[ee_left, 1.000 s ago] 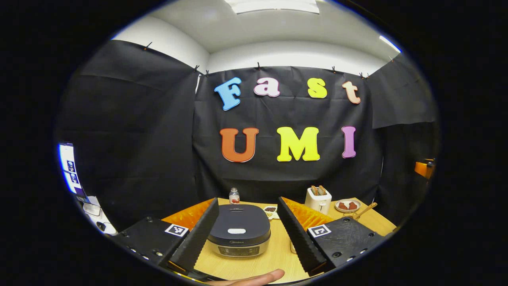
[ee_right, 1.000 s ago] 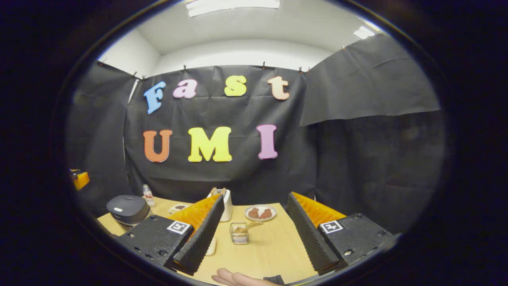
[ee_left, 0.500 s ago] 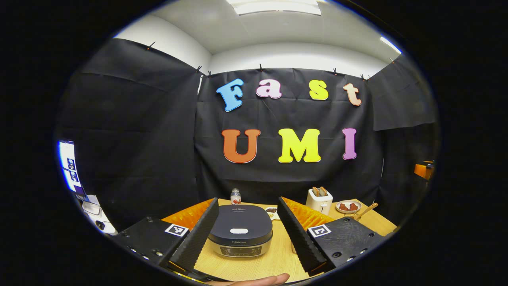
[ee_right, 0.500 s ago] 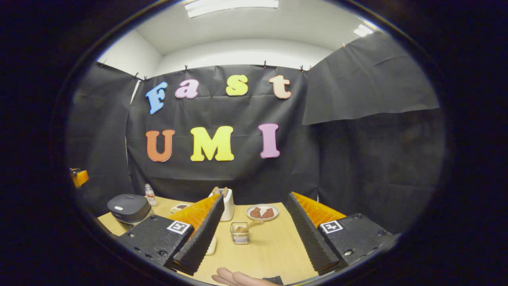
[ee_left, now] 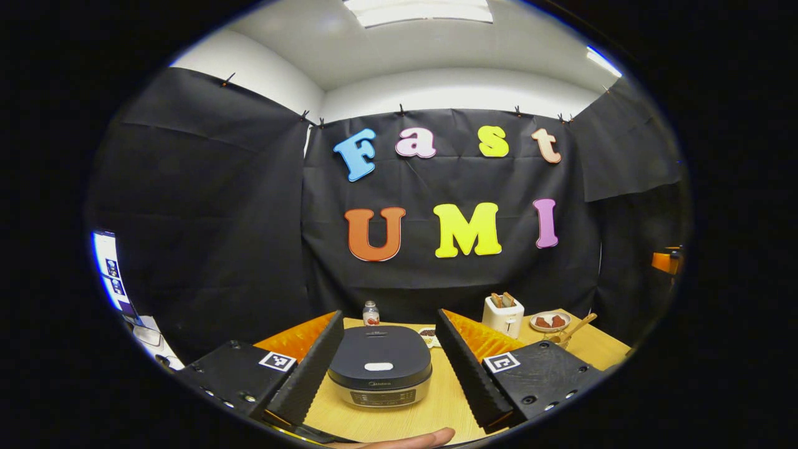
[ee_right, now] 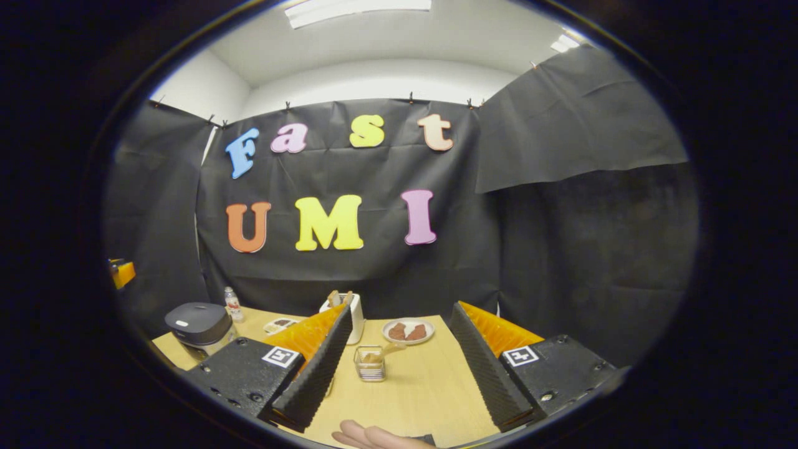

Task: Close the left gripper, press the button to open the rice cooker; take a wooden spoon from the chopstick holder with the right hand, scoop a spoonful of rice and pour it into the rice cooker, then put the wooden spoon back into the chopstick holder.

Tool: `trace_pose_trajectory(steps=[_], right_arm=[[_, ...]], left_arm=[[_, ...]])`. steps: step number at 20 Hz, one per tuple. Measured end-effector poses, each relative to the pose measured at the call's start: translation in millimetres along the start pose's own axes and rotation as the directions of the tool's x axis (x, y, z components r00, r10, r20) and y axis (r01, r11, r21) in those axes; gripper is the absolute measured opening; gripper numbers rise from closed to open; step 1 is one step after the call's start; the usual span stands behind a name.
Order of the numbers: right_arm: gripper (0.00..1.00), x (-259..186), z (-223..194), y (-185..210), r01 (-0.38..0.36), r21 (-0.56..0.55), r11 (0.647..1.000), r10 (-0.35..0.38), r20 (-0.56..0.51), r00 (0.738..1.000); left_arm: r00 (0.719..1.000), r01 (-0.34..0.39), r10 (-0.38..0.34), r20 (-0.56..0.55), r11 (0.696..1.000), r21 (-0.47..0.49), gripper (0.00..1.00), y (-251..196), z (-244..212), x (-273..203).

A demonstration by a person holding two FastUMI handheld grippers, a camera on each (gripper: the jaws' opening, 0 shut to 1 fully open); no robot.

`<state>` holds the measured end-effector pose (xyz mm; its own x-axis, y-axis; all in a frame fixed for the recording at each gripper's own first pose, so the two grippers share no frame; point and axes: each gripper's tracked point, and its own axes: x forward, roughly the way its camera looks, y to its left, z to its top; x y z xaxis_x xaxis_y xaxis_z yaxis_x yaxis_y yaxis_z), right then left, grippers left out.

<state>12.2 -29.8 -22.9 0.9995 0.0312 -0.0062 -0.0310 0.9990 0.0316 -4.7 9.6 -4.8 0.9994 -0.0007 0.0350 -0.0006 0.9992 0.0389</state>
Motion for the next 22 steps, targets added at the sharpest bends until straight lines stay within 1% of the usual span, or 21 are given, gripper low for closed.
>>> trace_pose_trajectory(steps=[5,7,8,9,11,12,13,15,16,18,19,22], right_arm=[[1.00,7,-11,-5,-0.004,0.042,0.999,0.005,-0.007,1.000],[1.00,11,-15,-8,0.009,0.017,1.000,-0.009,0.002,1.000],[1.00,11,-15,-7,0.010,-0.008,1.000,-0.010,0.013,1.000],[1.00,11,-17,-5,0.012,-0.031,0.999,-0.011,0.025,1.000],[1.00,9,-18,1,0.003,-0.066,0.998,0.000,0.043,0.999],[1.00,8,-21,4,-0.005,-0.078,0.997,0.009,0.044,0.999],[1.00,7,-26,6,-0.010,-0.091,0.996,0.014,0.042,0.999],[1.00,5,-30,4,0.000,-0.106,0.994,0.004,0.044,0.999],[1.00,4,-32,4,0.002,-0.109,0.994,0.003,0.046,0.999],[1.00,3,-38,8,-0.005,-0.108,0.994,0.009,0.040,0.999],[1.00,2,-42,8,-0.008,-0.107,0.994,0.012,0.033,0.999],[1.00,4,-47,7,-0.013,-0.104,0.995,0.015,0.018,1.000]], left_arm=[[0.999,-0.034,0.034,-0.013,0.999,0.009,0.94,10,-12,9],[0.999,-0.039,0.039,-0.026,0.999,-0.007,0.92,14,-19,17],[0.999,-0.031,0.030,-0.036,0.999,-0.012,0.71,13,-24,21],[0.999,-0.020,0.020,-0.048,1.000,-0.012,0.76,12,-30,26],[0.998,-0.010,0.011,-0.069,1.000,0.004,0.57,14,-38,36],[0.997,-0.003,0.004,-0.082,1.000,0.013,0.44,15,-43,44],[0.994,0.016,-0.015,-0.107,1.000,0.013,0.48,12,-49,50],[0.985,0.041,-0.041,-0.166,0.999,-0.003,0.08,5,-65,57],[0.981,0.045,-0.042,-0.189,0.999,0.007,0.04,5,-72,61],[0.974,-0.001,0.010,-0.224,0.999,0.039,0.02,18,-88,70],[0.967,-0.004,0.013,-0.255,0.999,0.037,0.00,20,-93,72],[0.938,-0.008,0.002,-0.346,1.000,-0.016,0.00,17,-120,84]])
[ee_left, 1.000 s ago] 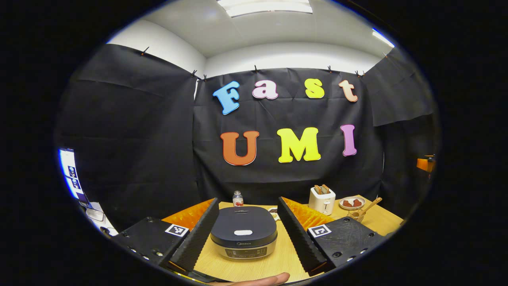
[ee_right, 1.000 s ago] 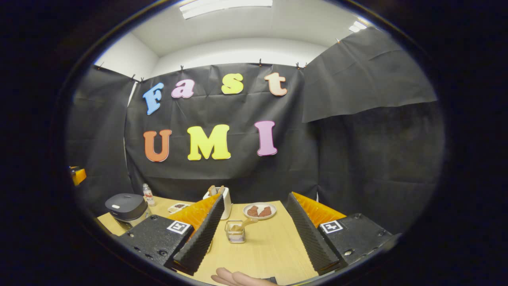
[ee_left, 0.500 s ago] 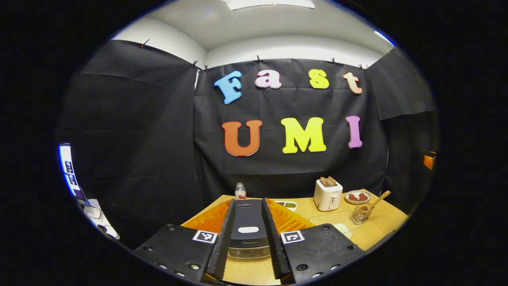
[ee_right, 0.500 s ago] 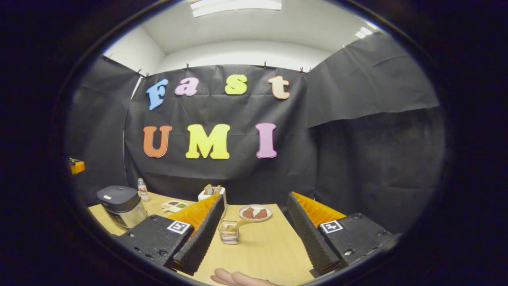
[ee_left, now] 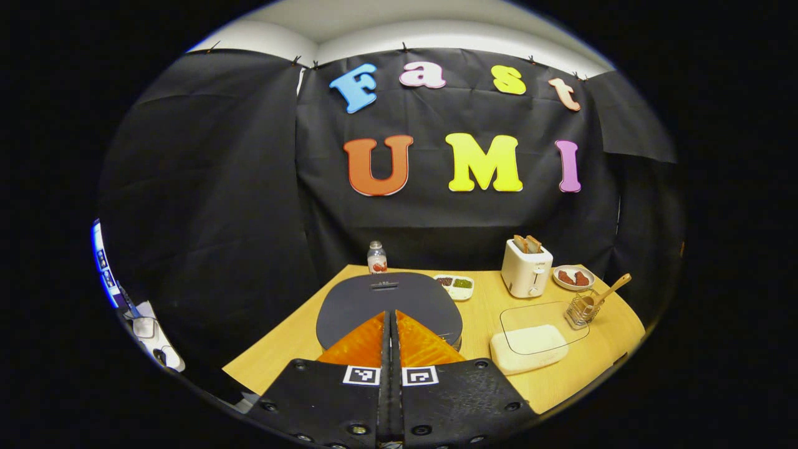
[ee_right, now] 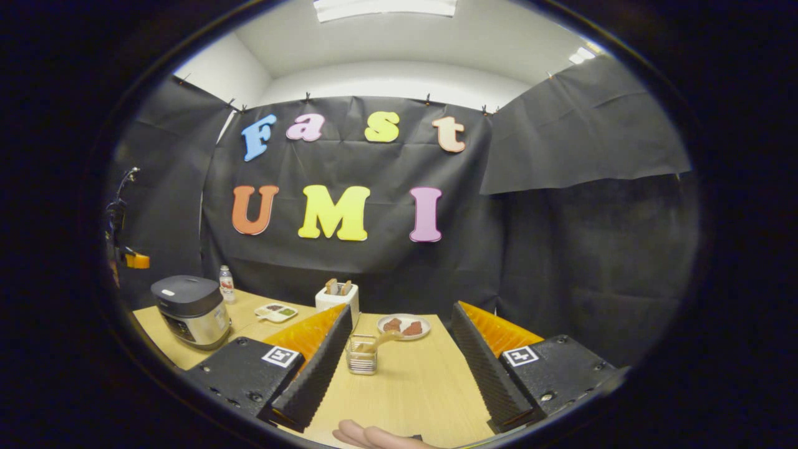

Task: Close the left gripper, press the button to open the rice cooker; take a wooden spoon from the chopstick holder with the right hand, scoop a spoonful of rice and pour it into the rice cooker, then put the wooden spoon back into the chopstick holder.

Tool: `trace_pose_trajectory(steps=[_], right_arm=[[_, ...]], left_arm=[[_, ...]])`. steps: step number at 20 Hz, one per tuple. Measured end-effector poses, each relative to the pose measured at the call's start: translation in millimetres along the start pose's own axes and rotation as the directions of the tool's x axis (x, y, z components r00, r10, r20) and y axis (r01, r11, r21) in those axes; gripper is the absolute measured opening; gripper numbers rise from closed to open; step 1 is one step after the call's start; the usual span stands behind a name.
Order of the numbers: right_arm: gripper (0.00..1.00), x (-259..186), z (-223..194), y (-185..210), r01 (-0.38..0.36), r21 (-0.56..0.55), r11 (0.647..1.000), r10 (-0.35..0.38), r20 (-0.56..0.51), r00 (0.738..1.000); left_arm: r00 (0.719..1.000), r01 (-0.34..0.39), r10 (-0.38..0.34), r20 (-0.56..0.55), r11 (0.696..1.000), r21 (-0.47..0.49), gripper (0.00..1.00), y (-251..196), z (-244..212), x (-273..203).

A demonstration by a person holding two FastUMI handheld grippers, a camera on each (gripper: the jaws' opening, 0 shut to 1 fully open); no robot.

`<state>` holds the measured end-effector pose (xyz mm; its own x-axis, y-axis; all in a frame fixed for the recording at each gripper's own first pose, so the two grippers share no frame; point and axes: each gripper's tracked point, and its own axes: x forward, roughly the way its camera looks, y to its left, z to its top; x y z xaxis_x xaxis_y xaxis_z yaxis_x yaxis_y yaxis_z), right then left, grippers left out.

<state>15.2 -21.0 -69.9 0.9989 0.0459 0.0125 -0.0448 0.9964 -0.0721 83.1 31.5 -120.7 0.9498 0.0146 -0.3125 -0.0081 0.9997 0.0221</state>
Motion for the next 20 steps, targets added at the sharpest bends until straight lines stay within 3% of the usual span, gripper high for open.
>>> trace_pose_trajectory(steps=[4,5,6,10,16,19,20], right_arm=[[1.00,5,-9,4,-0.016,-0.009,1.000,0.016,-0.006,1.000],[1.00,7,-14,4,-0.019,-0.011,1.000,0.019,-0.012,1.000],[1.00,8,-18,4,-0.022,-0.009,1.000,0.022,-0.023,1.000],[1.00,17,-37,5,-0.026,0.010,1.000,0.027,-0.068,0.997],[1.00,28,-64,6,-0.033,0.005,0.999,0.033,-0.110,0.993],[1.00,29,-68,6,-0.036,0.019,0.999,0.038,-0.120,0.992],[1.00,29,-69,6,-0.035,0.025,0.999,0.038,-0.120,0.992]], left_arm=[[0.992,-0.020,0.016,-0.129,0.999,-0.035,0.00,11,-29,25],[0.989,-0.015,0.006,-0.150,0.998,-0.056,0.09,10,-33,30],[0.986,-0.013,0.000,-0.167,0.997,-0.075,0.00,9,-37,33],[0.977,0.029,-0.049,-0.206,0.995,-0.097,0.00,-3,-50,41],[0.981,-0.003,-0.011,-0.192,0.997,-0.075,0.00,-3,-50,54],[0.969,0.038,-0.047,-0.244,0.998,-0.042,0.00,-5,-59,52],[0.959,0.057,-0.075,-0.272,0.996,-0.073,0.00,-4,-61,52]])
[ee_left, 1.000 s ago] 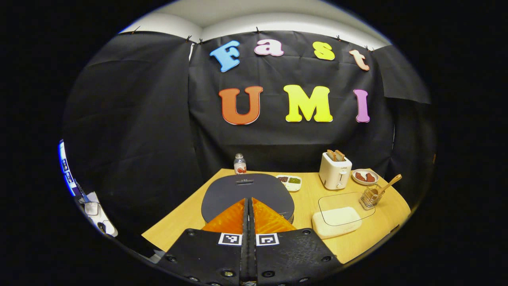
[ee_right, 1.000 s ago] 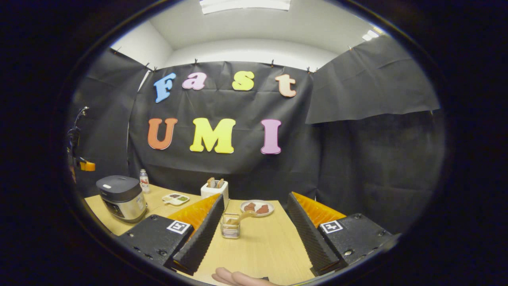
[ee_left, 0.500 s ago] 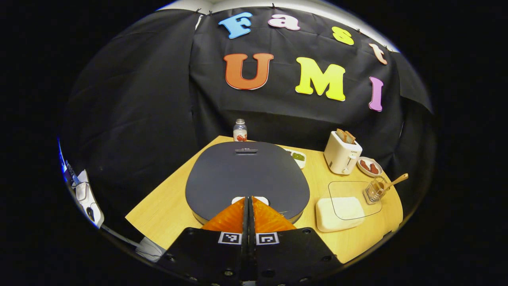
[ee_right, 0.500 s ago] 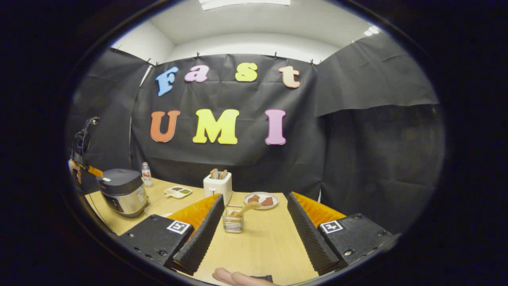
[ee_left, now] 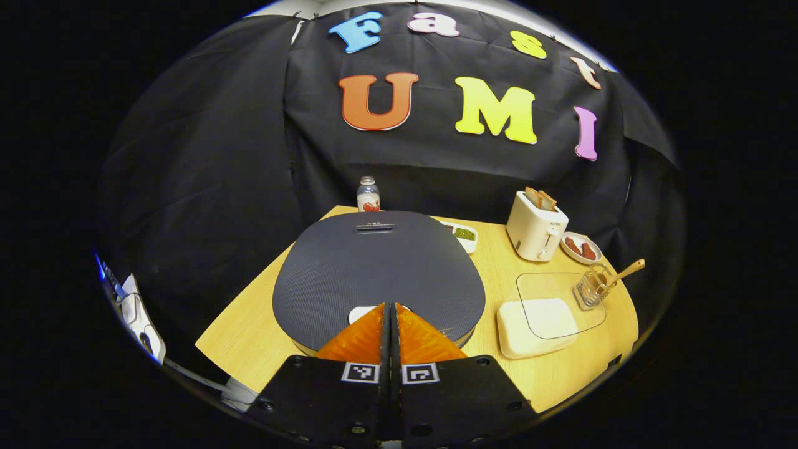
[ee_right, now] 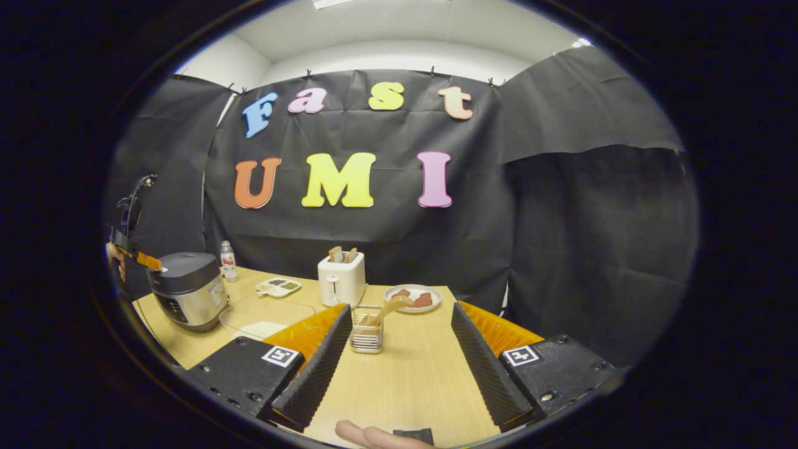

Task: Close the left gripper, press the button to open the rice cooker; take a wooden spoon from the chopstick holder with the right hand, scoop a spoonful of rice and pour it into the rice cooker, then put the wooden spoon back into the chopstick holder.

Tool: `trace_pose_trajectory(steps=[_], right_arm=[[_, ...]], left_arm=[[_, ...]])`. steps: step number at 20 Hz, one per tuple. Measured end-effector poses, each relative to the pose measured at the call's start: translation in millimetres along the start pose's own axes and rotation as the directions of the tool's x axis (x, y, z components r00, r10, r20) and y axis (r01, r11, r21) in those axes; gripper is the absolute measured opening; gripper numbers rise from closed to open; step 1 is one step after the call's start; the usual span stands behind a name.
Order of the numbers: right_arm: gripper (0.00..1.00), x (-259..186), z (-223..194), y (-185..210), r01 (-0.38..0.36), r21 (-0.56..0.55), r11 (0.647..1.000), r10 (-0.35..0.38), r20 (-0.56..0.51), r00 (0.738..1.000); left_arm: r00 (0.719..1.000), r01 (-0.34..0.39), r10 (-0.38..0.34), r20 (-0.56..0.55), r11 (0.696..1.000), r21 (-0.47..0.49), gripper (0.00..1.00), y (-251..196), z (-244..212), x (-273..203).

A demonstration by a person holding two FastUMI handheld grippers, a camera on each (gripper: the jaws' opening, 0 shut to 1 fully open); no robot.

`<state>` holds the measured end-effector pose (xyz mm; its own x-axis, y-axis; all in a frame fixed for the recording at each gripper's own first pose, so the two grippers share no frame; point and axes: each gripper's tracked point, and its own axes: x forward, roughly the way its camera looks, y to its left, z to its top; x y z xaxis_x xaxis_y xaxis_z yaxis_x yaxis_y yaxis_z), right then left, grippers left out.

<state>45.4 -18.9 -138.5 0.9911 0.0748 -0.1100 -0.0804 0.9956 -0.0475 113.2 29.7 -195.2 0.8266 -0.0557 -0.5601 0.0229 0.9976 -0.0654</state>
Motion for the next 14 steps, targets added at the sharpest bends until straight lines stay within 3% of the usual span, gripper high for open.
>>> trace_pose_trajectory(steps=[2,4,8,11,12,13,14], right_arm=[[1.00,1,-4,1,-0.003,0.010,1.000,0.003,-0.003,1.000],[1.00,-1,-5,5,-0.013,0.022,1.000,0.013,-0.004,1.000],[1.00,1,-14,13,-0.024,0.013,1.000,0.025,-0.015,1.000],[1.00,3,-23,21,-0.034,-0.006,0.999,0.034,-0.033,0.999],[1.00,4,-24,22,-0.035,-0.013,0.999,0.034,-0.035,0.999],[1.00,5,-27,23,-0.037,-0.021,0.999,0.036,-0.038,0.999],[1.00,7,-31,26,-0.043,-0.027,0.999,0.041,-0.043,0.998]], left_arm=[[0.998,0.049,-0.054,-0.033,0.992,-0.115,0.00,1,3,-2],[0.997,0.062,-0.067,-0.035,0.988,-0.143,0.00,0,4,-3],[0.999,-0.027,0.025,0.027,0.998,0.062,0.00,2,6,0],[0.992,-0.067,0.060,0.114,0.996,0.064,0.01,2,19,-15],[0.984,-0.091,0.081,0.162,0.994,0.058,0.15,5,29,-30],[0.968,-0.129,0.113,0.222,0.990,0.057,0.07,10,42,-44],[0.952,-0.145,0.121,0.281,0.987,0.063,0.30,10,53,-62]])
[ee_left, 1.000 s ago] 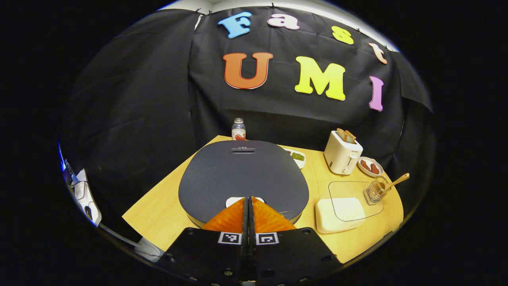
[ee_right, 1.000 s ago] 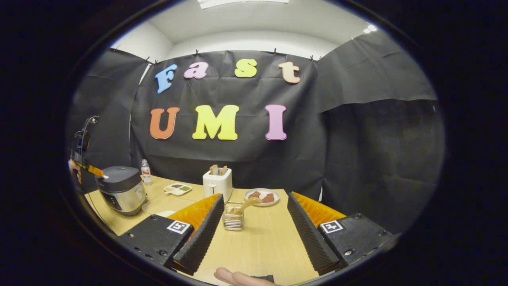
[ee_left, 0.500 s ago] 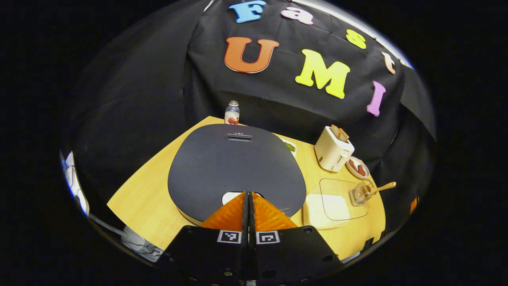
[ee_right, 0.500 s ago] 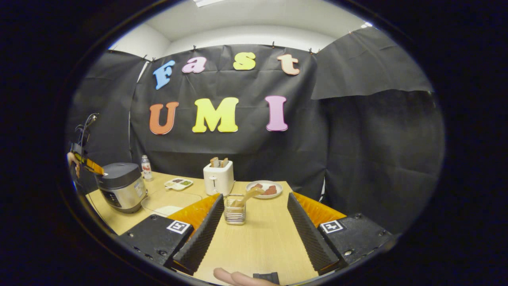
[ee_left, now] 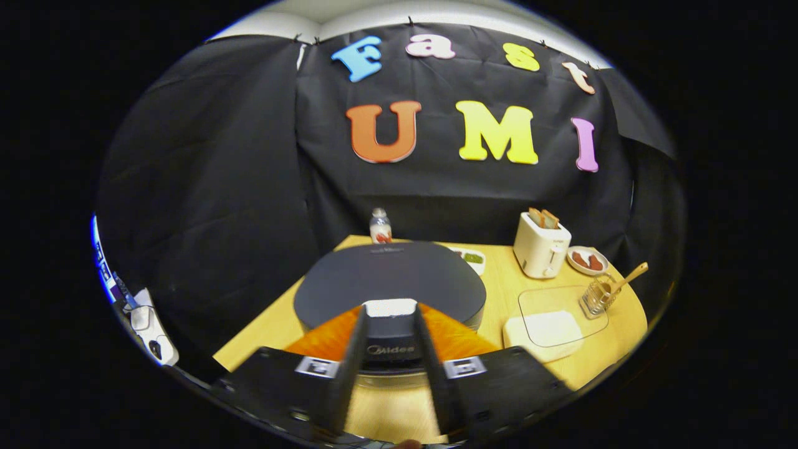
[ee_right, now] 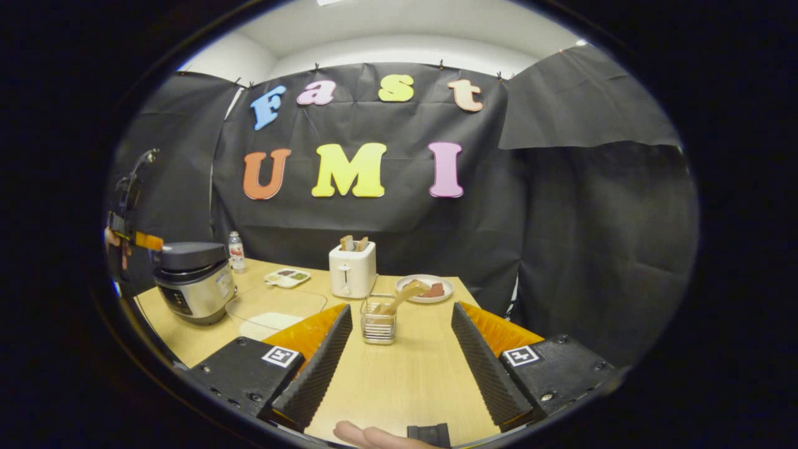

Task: Close the left gripper, press the button to open the rice cooker; take a wooden spoon from the chopstick holder with the right hand, scoop a spoonful of rice and pour it into the rice cooker, then put the wooden spoon back into the chopstick holder.

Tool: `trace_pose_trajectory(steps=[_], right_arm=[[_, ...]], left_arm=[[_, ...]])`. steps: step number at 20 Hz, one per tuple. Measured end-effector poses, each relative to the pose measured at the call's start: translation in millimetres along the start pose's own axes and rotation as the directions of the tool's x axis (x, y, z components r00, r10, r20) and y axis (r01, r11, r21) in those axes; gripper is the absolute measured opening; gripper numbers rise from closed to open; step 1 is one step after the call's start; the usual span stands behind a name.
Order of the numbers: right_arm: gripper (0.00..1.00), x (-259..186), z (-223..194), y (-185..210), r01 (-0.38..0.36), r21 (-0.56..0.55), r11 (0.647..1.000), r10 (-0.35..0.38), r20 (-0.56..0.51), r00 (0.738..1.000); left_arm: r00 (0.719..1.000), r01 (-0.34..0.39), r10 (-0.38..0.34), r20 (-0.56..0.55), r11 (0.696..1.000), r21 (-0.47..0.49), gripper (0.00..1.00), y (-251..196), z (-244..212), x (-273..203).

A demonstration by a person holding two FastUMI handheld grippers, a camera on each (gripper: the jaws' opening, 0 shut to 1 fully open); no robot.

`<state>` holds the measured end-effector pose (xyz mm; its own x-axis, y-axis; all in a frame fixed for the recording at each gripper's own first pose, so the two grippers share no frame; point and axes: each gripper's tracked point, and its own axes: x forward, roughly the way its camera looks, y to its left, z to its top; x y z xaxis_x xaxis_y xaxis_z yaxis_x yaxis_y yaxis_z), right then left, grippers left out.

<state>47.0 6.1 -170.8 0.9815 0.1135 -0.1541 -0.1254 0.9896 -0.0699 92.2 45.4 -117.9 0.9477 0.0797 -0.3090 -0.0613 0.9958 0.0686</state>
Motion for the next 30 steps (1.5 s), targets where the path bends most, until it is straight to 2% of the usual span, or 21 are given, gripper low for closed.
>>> trace_pose_trajectory(steps=[2,4,5,6,9,11,12,13,15,20,21,23,25,27,28,30], right_arm=[[1.00,6,-4,8,-0.014,-0.005,1.000,0.014,0.001,1.000],[1.00,16,-9,10,-0.008,0.000,1.000,0.008,0.002,1.000],[1.00,22,-14,10,0.001,0.006,1.000,-0.001,-0.003,1.000],[1.00,29,-18,9,0.014,0.020,1.000,-0.014,-0.009,1.000],[1.00,51,-36,11,0.029,0.068,0.997,-0.025,-0.049,0.998],[1.00,70,-40,10,0.044,0.098,0.994,-0.040,-0.044,0.998],[1.00,81,-42,9,0.054,0.099,0.994,-0.051,-0.040,0.998],[1.00,92,-50,10,0.058,0.097,0.994,-0.054,-0.048,0.997],[1.00,114,-58,22,0.022,0.120,0.993,-0.013,-0.073,0.997],[1.00,168,-65,34,0.009,0.128,0.992,0.004,-0.097,0.995],[1.00,178,-67,35,0.009,0.137,0.991,0.004,-0.096,0.995],[1.00,194,-62,28,0.040,0.172,0.984,-0.028,-0.069,0.997],[0.96,210,-58,13,0.114,0.216,0.970,-0.107,-0.044,0.993],[0.86,223,-50,9,0.136,0.256,0.957,-0.141,0.002,0.990],[0.75,230,-47,9,0.130,0.253,0.959,-0.138,0.014,0.990],[0.65,243,-52,26,0.067,0.278,0.958,-0.068,-0.006,0.998]], left_arm=[[0.998,0.021,-0.020,0.053,1.000,-0.020,0.76,-4,10,-19],[0.995,0.037,-0.035,0.091,0.999,-0.028,0.76,-9,13,-36],[0.994,0.039,-0.035,0.101,0.999,-0.037,0.82,-11,11,-42],[0.992,0.049,-0.044,0.115,0.998,-0.042,0.97,-12,12,-54],[0.983,0.109,-0.098,0.152,0.992,-0.068,0.97,-23,8,-80],[0.978,0.124,-0.105,0.182,0.988,-0.097,0.97,-20,8,-87],[0.976,0.125,-0.103,0.194,0.986,-0.107,0.90,-18,5,-93],[0.974,0.121,-0.096,0.203,0.986,-0.111,0.97,-14,2,-97],[0.971,0.152,-0.130,0.199,0.983,-0.100,0.97,-19,-10,-102],[0.973,0.138,-0.113,0.202,0.984,-0.113,0.95,-1,-31,-103],[0.975,0.117,-0.091,0.204,0.986,-0.123,0.95,6,-33,-100],[0.977,0.094,-0.067,0.201,0.987,-0.127,0.95,15,-36,-94],[0.978,0.074,-0.047,0.202,0.988,-0.133,0.95,25,-35,-91],[0.976,0.054,-0.021,0.219,0.988,-0.144,0.95,37,-29,-92],[0.973,0.052,-0.017,0.228,0.987,-0.150,0.95,39,-26,-93],[0.971,0.070,-0.031,0.239,0.985,-0.156,0.95,38,-24,-95]])
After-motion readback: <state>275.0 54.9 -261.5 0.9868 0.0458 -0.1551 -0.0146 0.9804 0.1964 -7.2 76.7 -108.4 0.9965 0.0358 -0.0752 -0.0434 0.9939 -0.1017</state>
